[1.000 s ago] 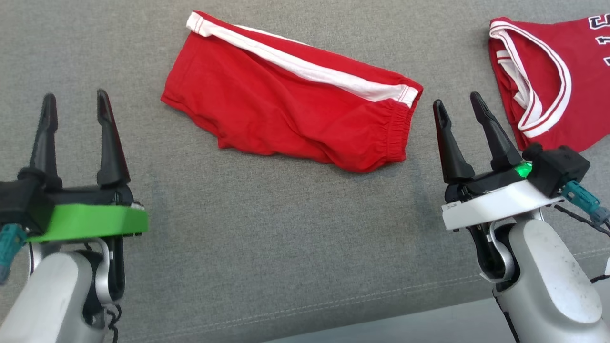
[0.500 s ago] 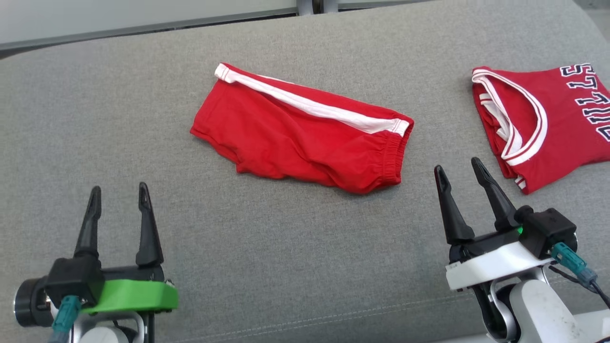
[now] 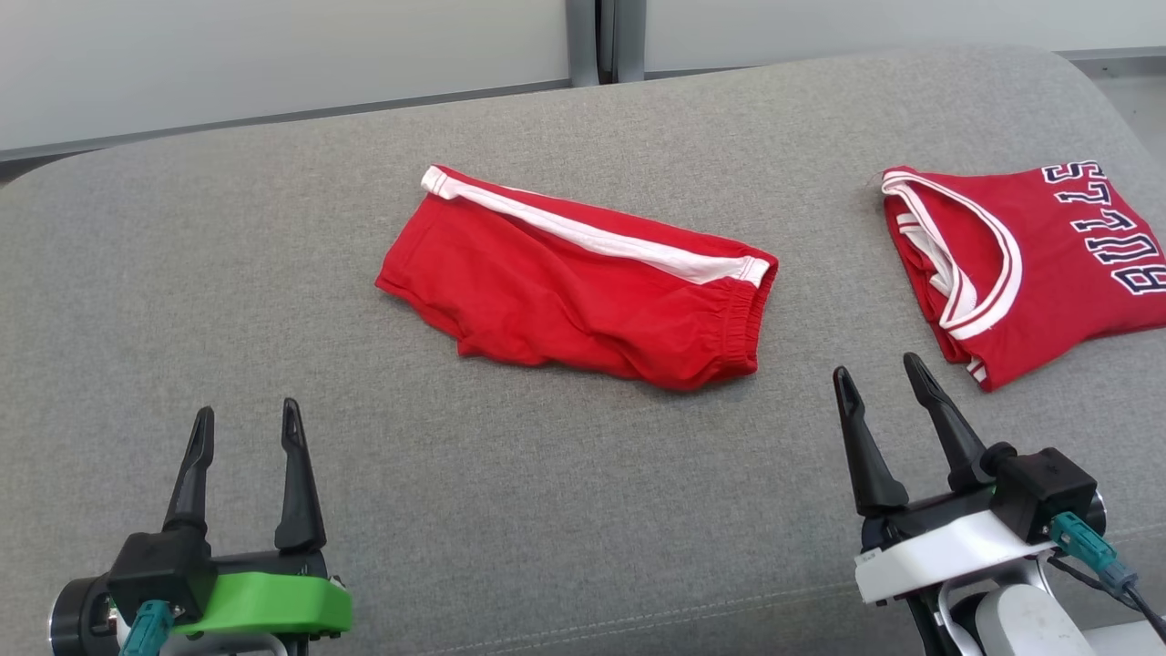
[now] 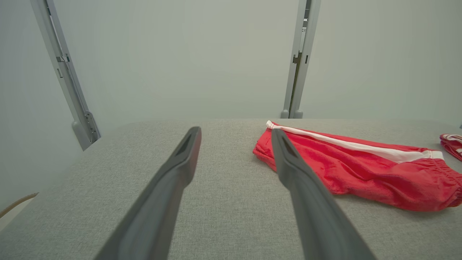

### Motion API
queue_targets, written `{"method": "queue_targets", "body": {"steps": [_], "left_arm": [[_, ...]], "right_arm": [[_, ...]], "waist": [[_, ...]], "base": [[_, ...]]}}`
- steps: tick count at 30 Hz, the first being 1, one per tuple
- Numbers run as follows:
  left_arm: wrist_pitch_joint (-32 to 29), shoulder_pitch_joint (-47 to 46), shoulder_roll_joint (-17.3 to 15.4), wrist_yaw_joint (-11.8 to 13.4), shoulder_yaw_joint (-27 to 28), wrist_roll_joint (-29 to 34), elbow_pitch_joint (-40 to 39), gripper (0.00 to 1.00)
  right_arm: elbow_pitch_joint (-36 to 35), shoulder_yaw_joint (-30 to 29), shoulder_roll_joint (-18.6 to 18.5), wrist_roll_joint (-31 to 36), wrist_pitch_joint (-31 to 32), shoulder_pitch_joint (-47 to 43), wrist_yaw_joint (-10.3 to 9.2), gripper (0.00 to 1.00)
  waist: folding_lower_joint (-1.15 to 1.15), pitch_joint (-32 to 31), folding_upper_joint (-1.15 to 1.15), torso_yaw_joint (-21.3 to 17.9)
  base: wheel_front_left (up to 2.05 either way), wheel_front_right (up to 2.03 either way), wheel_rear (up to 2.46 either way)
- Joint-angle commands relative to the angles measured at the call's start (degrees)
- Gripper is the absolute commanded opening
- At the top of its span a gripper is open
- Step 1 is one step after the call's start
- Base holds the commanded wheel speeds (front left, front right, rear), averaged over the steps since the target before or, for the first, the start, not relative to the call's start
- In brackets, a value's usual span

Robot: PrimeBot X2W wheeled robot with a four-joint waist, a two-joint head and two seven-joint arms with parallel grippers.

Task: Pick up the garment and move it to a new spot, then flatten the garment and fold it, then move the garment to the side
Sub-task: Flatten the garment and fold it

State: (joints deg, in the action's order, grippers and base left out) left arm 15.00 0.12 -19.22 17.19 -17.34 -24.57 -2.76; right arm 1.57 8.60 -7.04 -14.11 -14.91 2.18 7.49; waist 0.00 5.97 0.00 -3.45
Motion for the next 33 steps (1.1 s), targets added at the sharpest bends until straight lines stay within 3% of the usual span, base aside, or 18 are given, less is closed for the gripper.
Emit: {"method": "queue_targets", "body": {"steps": [1,16,23,33], "left_arm": [[0.2,0.3,-0.1,-0.3,0.3,0.1,0.3,1.0],[-1.3,-3.2,0.3,-2.8,-0.6,-0.7,3.3,1.0],[-7.9,-11.1,1.9,-9.4,-2.7,-6.4,10.3,1.0],[-13.8,-24.6,4.2,-17.5,-1.2,-14.7,28.0,1.0]], "right_arm": [[-0.2,-0.1,-0.1,0.2,0.2,-0.5,-0.01,1.0],[-0.6,0.2,0.6,0.4,0.1,0.4,-0.01,1.0],[-0.7,1.7,0.8,-0.4,0.0,2.5,-0.01,1.0],[-0.2,2.6,2.1,-1.1,-0.2,5.0,-0.01,1.0]], "waist": [[0.0,0.1,0.0,-0.1],[0.0,0.8,0.0,-1.0],[0.0,3.5,0.0,-3.0],[0.0,9.4,0.0,-8.5]], "base": [[0.0,0.0,0.0],[0.0,0.0,0.0],[0.0,0.0,0.0],[0.0,0.0,0.0]]}}
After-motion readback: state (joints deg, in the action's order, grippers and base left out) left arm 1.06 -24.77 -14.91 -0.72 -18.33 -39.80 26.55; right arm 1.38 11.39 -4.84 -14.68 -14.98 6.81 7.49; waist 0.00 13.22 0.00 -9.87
